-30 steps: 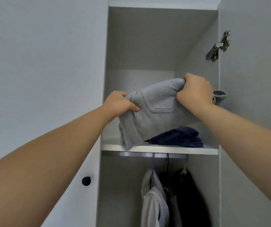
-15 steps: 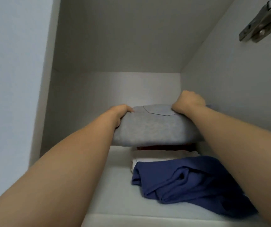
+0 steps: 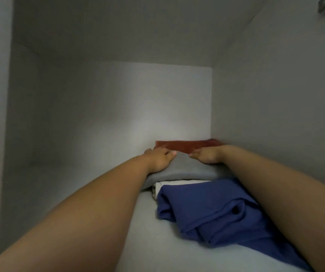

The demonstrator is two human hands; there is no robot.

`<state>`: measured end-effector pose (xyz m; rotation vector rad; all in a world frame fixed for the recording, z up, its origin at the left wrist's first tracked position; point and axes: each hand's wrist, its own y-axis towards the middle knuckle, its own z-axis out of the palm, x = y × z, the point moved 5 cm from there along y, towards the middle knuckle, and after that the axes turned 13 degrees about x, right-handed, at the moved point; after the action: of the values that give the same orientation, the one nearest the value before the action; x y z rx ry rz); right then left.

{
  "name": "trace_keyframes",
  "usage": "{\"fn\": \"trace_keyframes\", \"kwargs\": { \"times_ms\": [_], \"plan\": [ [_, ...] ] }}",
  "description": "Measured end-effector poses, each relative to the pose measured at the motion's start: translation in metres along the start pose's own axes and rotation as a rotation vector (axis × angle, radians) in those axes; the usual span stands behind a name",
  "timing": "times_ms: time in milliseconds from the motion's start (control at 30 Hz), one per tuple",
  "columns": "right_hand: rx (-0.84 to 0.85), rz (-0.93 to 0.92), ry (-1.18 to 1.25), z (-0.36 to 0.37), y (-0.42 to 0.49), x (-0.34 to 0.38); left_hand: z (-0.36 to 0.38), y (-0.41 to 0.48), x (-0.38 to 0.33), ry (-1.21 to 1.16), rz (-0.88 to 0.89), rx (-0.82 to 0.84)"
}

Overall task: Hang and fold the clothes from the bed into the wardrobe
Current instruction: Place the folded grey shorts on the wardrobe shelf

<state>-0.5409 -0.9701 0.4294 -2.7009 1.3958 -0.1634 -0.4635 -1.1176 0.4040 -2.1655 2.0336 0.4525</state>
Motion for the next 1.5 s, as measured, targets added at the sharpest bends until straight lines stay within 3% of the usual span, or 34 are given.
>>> {"fn": "trace_keyframes", "kwargs": {
  "times_ms": [100, 200, 300, 433, 567, 700, 833, 1067, 1167, 1333, 1500],
  "plan": [
    [0.062, 0.063, 0.058, 0.000, -0.001, -0.004, 0.004, -0.002, -0.011, -0.079, 0.043, 0.074],
    [0.004, 0.009, 0.079, -0.010, 0.000, 0.015, 0.006, -0.005, -0.014, -0.133, 0.059, 0.109],
    [-0.075, -0.095, 0.124, -0.013, 0.001, 0.031, 0.005, -0.007, -0.012, -0.030, 0.068, 0.037],
    [0.011, 0.030, 0.224, 0.012, -0.001, 0.019, 0.011, -0.006, -0.012, 0.064, 0.092, 0.083],
    [0.047, 0.013, 0.236, 0.014, -0.002, 0.022, 0.010, -0.004, -0.009, 0.026, 0.098, 0.099],
    [0.018, 0.029, 0.169, 0.013, -0.003, 0.023, 0.004, -0.005, -0.008, 0.128, 0.038, 0.119],
    [0.020, 0.046, -0.054, 0.004, -0.005, 0.032, -0.001, -0.019, -0.010, 0.066, -0.029, 0.191],
    [-0.114, 0.013, -0.118, -0.011, -0.064, 0.053, -0.020, -0.085, -0.020, 0.073, -0.140, -0.165],
    [-0.233, -0.039, -0.138, -0.006, -0.111, 0.071, -0.033, -0.141, -0.034, 0.221, -0.178, -0.287],
    [-0.498, -0.164, -0.052, -0.004, -0.200, 0.114, -0.056, -0.252, -0.076, 0.459, -0.051, -0.527],
    [-0.661, -0.296, 0.052, 0.018, -0.276, 0.178, -0.058, -0.361, -0.070, 0.640, -0.068, -0.603]
  ]
}}
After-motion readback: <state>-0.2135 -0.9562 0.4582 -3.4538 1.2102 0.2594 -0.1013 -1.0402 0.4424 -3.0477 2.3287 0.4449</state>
